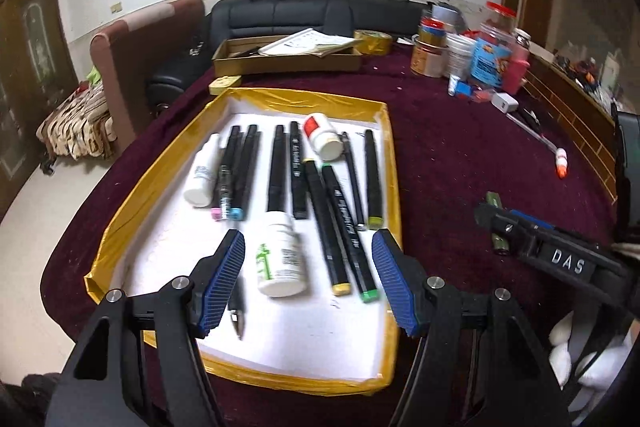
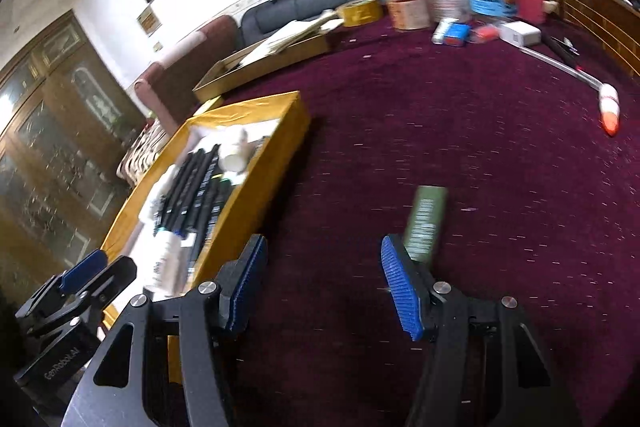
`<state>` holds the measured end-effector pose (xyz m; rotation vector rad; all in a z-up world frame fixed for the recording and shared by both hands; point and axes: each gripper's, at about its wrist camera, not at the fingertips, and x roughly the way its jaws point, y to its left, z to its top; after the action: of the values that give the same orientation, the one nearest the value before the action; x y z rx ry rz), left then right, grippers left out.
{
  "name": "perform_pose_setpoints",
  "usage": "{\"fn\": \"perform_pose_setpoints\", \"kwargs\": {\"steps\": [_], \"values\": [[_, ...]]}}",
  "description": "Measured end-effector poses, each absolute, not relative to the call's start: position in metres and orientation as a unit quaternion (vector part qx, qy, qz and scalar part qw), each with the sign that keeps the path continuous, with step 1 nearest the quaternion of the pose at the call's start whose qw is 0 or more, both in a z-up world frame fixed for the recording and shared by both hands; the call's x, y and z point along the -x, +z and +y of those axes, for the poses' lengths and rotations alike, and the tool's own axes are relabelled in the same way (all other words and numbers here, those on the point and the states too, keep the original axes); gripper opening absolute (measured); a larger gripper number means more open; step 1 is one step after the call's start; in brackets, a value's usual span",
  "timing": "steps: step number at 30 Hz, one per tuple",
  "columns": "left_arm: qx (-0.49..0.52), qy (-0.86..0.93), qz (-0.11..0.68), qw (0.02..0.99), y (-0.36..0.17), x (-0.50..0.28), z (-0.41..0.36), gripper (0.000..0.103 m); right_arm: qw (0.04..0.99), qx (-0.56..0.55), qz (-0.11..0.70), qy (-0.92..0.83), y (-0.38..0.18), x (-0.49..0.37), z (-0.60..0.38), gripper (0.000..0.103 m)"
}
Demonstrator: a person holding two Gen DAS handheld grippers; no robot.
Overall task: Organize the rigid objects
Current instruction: 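Move both grippers out of the box toward the remaining table items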
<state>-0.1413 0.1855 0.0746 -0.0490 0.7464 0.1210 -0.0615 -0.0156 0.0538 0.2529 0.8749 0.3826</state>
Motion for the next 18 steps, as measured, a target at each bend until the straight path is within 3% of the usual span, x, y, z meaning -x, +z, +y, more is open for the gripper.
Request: {"fn": "perform_pose_setpoints", "kwargs": {"steps": [18], "values": [[0.022, -0.033, 0.367, 0.929, 0.078, 0.143, 0.124, 0.065, 0.889, -0.248, 0.382, -0.044, 0.072, 0.034, -0.271, 0.054]]}}
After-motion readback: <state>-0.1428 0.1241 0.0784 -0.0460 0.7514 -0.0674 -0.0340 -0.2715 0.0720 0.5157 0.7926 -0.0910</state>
